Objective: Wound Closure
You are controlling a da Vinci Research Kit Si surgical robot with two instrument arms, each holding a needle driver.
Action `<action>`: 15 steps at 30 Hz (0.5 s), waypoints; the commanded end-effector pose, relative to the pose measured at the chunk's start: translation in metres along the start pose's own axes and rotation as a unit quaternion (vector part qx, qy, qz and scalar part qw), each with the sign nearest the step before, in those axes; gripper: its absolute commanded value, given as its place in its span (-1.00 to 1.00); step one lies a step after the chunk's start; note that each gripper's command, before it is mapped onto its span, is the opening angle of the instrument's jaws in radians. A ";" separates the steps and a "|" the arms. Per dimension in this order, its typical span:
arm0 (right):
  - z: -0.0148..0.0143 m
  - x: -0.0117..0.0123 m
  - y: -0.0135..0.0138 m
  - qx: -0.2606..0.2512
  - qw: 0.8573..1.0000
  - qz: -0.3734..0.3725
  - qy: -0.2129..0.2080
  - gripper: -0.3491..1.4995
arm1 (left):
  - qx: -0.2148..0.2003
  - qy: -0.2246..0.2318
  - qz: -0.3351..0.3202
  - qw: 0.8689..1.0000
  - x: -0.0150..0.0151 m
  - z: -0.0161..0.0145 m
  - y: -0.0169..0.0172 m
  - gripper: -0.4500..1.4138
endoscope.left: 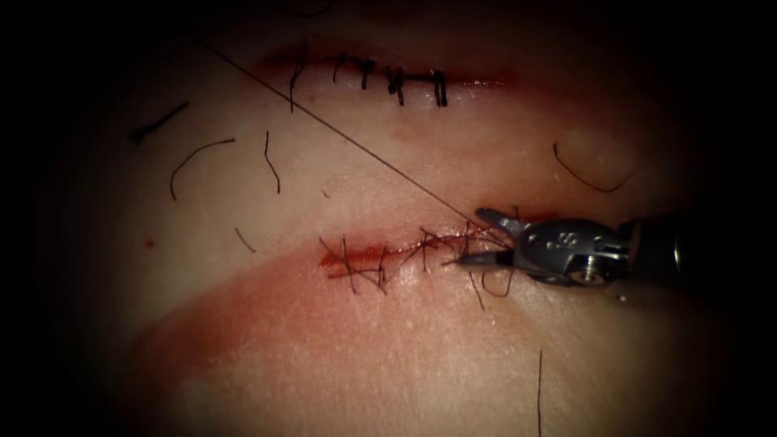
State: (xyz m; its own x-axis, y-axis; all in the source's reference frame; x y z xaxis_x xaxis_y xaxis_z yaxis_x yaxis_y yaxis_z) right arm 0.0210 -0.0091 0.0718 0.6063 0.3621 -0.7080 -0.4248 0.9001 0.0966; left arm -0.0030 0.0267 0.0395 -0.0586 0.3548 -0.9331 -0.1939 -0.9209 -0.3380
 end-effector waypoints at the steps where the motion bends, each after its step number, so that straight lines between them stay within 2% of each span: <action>1: 0.0018 -0.0004 -0.0007 0.000 1.000 -0.004 0.000 0.98 | 0.000 0.001 0.001 1.000 -0.0003 0.0004 -0.0001 -1.00; 11: 0.0043 -0.0024 -0.0010 0.004 1.000 -0.013 -0.011 0.98 | -0.001 0.000 0.001 1.000 0.0001 0.0002 0.0004 -1.00; 15: 0.0044 -0.0022 -0.0010 0.003 1.000 -0.012 -0.012 0.98 | -0.002 0.002 0.001 1.000 0.0003 0.0003 0.0006 -1.00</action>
State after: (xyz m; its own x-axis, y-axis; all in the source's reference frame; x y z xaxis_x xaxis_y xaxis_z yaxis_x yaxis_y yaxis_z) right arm 0.0225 -0.0093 0.0758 0.6335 0.3448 -0.6927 -0.4070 0.9099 0.0807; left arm -0.0030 0.0262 0.0384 -0.0554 0.3531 -0.9339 -0.1897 -0.9221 -0.3374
